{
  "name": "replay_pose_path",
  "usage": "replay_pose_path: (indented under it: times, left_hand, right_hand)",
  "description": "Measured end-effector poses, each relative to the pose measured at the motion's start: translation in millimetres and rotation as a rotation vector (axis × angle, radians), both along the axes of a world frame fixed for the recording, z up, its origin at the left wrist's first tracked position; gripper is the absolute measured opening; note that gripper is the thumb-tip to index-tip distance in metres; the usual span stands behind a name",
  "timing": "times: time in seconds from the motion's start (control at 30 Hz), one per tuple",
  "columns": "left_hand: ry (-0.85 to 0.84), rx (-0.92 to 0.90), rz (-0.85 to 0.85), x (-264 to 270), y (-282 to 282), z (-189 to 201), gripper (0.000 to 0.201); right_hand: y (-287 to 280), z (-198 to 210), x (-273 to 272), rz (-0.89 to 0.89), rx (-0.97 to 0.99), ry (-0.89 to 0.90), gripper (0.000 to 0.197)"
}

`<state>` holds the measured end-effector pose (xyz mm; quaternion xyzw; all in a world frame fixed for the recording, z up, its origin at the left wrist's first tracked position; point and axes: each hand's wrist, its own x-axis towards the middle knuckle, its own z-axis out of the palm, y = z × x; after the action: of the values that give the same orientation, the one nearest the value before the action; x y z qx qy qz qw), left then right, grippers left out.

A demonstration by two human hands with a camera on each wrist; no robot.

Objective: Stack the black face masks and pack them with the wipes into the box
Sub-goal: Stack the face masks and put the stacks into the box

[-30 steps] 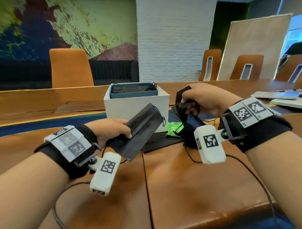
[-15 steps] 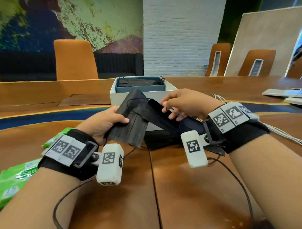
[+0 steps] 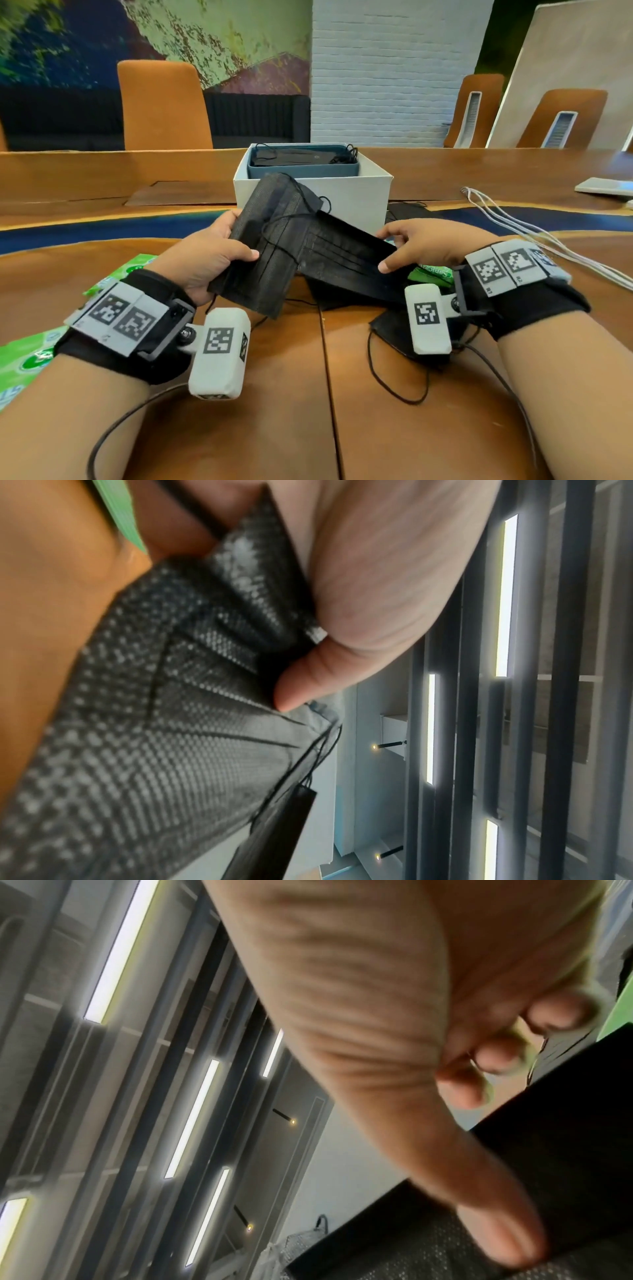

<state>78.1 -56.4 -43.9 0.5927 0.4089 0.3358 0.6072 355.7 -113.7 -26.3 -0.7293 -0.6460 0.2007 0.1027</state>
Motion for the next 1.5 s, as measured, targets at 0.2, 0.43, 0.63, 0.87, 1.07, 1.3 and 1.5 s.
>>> replay_pose_path:
  times: [0.2,0.43,0.63,0.87,1.07,1.3,1.5]
  left_hand:
    - [-0.088,-0.017,0.031,-9.4,4.4,2.8,0.036]
    - [-0.237,-0.079,0.122,-8.1,0.1,0.3,0.024]
    - [-0.340,-0.096,0.107,-7.4,-0.2,1.2,0.037]
    - [-0.457,-0.156,0.086,-2.4,-2.2,-0.3,0.039]
    - [-0.452,-0.201,-0.041,7.5,-11.7,-2.3,0.036]
    - [-0.459,-0.201,-0.080,12.0,-13.4,-2.6,0.054]
    - [-0.462,-0.126,-0.110,22.2,-19.8,-9.2,0.043]
  right_hand:
    - [7.5,17.3,-8.9,-0.030,0.193,0.019,0.015]
    - [-11.2,27.1,-4.7,0.025,0.425,0.969,0.022]
    - [-8.0,20.0,-14.7,0.051,0.463,1.253,0.023]
    - [2.4,18.9,-61.2,0.242,0.405,1.535,0.021]
    - [7.5,-20.4,-82.5,0.080,0.268,1.407,0.020]
    - [8.1,-24.5,-91.2,-0.086,0.277,1.365,0.023]
    - [9.3,-30.3,-98.3,-0.134,0.277,1.411,0.021]
